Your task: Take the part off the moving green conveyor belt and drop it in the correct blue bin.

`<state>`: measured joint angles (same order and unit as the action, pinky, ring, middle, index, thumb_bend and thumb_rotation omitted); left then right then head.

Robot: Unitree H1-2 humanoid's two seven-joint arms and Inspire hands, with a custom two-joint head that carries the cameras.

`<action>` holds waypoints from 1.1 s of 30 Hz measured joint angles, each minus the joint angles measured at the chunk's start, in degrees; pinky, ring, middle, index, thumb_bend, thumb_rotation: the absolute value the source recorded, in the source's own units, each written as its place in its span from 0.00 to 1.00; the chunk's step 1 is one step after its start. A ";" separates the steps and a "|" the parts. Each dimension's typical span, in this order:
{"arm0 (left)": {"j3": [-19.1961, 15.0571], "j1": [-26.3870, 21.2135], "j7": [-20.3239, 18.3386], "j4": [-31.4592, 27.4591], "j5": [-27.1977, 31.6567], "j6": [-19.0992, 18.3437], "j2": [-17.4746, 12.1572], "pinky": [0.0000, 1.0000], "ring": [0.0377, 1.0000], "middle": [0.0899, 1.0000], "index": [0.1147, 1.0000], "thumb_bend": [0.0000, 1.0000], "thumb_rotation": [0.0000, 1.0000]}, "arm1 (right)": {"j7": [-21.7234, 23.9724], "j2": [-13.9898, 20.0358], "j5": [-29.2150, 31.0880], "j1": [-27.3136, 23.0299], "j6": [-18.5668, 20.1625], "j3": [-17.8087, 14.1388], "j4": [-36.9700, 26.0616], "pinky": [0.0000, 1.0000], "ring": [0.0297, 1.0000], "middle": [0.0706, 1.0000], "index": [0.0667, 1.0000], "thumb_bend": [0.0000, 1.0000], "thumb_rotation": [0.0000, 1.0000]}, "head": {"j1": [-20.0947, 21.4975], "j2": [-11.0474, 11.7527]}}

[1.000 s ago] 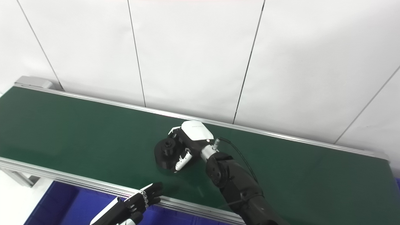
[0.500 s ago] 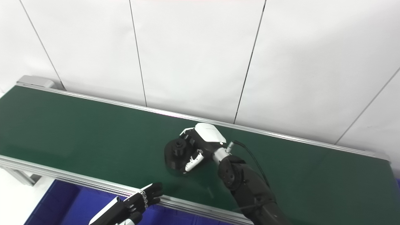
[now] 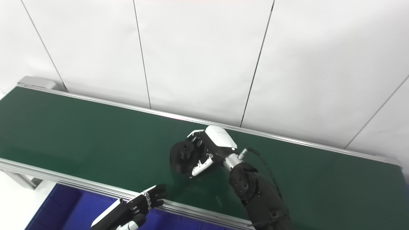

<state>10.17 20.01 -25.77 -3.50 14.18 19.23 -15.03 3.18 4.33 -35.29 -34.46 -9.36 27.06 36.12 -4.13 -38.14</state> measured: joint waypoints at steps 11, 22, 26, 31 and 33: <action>-0.19 -0.92 -1.01 0.50 0.48 -0.01 -0.40 0.95 0.97 0.97 0.93 0.33 0.65 | -1.66 0.87 1.10 2.48 -0.04 -3.03 -3.64 0.35 0.43 0.49 0.44 0.51 0.00 | 1.50 0.09; -0.51 -3.31 -1.97 2.38 0.65 -0.18 -0.42 0.95 0.97 0.97 0.93 0.32 0.66 | -1.42 6.09 3.14 10.30 -0.17 -5.53 -15.78 0.36 0.43 0.49 0.44 0.52 0.00 | 4.47 -1.91; -1.39 -4.71 -2.03 1.00 0.65 -1.06 -0.74 0.94 0.97 0.98 0.95 0.32 0.75 | 1.74 8.53 4.09 12.77 0.84 -6.95 -22.53 0.36 0.43 0.49 0.44 0.52 0.00 | 11.06 -9.13; -2.83 -7.56 -3.19 0.09 3.78 -4.15 -2.69 0.96 0.97 0.98 0.94 0.36 0.70 | 4.20 9.36 4.77 15.53 4.08 -9.18 -31.07 0.37 0.43 0.49 0.44 0.52 0.00 | 14.67 -11.07; -3.14 -8.11 -3.75 0.31 4.99 -4.64 -2.82 0.96 0.97 0.97 0.94 0.36 0.69 | 5.09 10.13 4.71 18.32 4.45 -9.52 -34.87 0.36 0.43 0.48 0.44 0.52 0.00 | 15.21 -10.90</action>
<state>7.04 11.90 -29.52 -3.19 19.18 14.59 -17.85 8.27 14.46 -30.58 -16.15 -4.91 17.53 1.26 11.07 -49.04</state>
